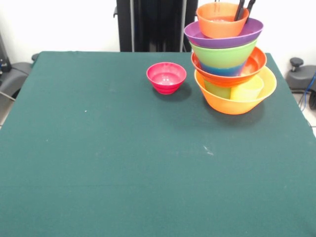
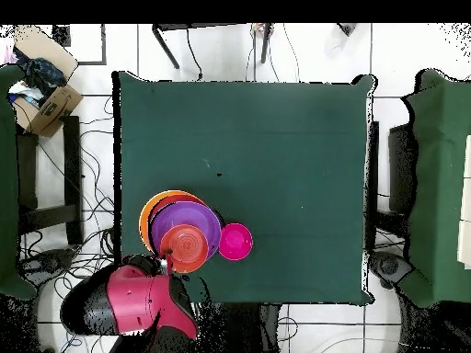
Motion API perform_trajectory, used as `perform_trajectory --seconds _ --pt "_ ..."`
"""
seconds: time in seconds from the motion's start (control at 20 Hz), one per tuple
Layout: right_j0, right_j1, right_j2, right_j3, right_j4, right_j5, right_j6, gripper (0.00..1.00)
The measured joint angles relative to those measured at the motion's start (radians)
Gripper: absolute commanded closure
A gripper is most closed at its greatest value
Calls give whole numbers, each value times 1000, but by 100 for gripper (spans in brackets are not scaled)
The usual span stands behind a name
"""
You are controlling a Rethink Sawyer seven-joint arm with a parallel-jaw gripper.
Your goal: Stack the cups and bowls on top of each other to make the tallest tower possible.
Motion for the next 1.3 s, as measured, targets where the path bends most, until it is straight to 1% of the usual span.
perform_trajectory --seconds 0.75,1.3 --pt "1 0 0 2 33 -19 0 100" --pt "1 6 0 -3 39 -19 0 100"
